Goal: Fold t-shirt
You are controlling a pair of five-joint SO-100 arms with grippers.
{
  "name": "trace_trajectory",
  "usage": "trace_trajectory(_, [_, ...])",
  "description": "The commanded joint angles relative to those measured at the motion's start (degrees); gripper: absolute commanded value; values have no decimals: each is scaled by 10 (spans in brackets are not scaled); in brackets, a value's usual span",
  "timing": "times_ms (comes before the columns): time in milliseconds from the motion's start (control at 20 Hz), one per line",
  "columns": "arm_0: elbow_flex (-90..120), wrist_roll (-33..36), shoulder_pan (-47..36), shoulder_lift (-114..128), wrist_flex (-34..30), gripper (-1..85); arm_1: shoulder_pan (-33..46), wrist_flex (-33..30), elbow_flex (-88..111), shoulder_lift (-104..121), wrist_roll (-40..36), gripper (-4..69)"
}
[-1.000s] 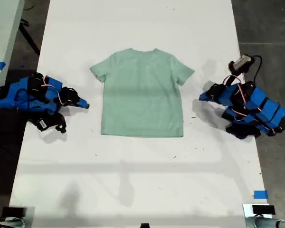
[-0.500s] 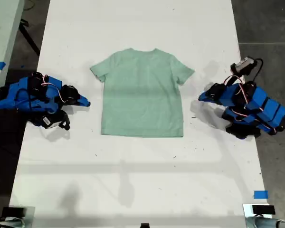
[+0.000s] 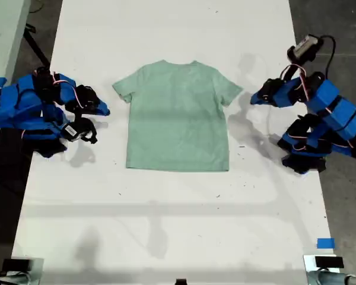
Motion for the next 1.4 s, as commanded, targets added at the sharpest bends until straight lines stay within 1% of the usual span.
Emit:
trace_trajectory(0, [-99, 42, -58, -78, 35, 0, 39, 0, -124, -97, -47, 31])
trace_trajectory(200, [-252, 139, -158, -223, 123, 0, 81, 49, -287, -243, -97, 54])
trace_trajectory(250, [-292, 162, -179, -260, 146, 3, 89, 69, -330, -285, -109, 76])
trace_trajectory(300, [-327, 177, -195, -291, 166, 56, 94, 87, -371, -325, -121, 126])
trace_trajectory(350, [-361, 190, -206, -316, 186, 134, 96, 100, -405, -359, -136, 165])
trace_trajectory(450, [-400, 207, -214, -343, 205, 256, 98, 121, -461, -411, -173, 232])
trace_trajectory(500, [-405, 215, -219, -345, 205, 263, 102, 129, -480, -437, -198, 298])
trace_trajectory(550, [-406, 219, -224, -345, 202, 266, 105, 132, -490, -461, -219, 319])
trace_trajectory(600, [-404, 222, -229, -348, 200, 269, 110, 127, -490, -478, -239, 324])
trace_trajectory(700, [-403, 225, -231, -354, 197, 274, 125, 92, -461, -502, -281, 342])
trace_trajectory(1050, [-406, 233, -235, -378, 182, 272, 174, -89, -328, -598, -381, 345])
trace_trajectory(1150, [-407, 234, -235, -383, 182, 272, 184, -124, -328, -643, -398, 347])
trace_trajectory(1250, [-408, 235, -235, -388, 179, 270, 189, -143, -347, -690, -408, 343])
trace_trajectory(1300, [-408, 235, -236, -390, 178, 270, 191, -151, -355, -712, -411, 335])
trace_trajectory(1350, [-408, 235, -236, -394, 178, 268, 193, -154, -368, -738, -416, 310])
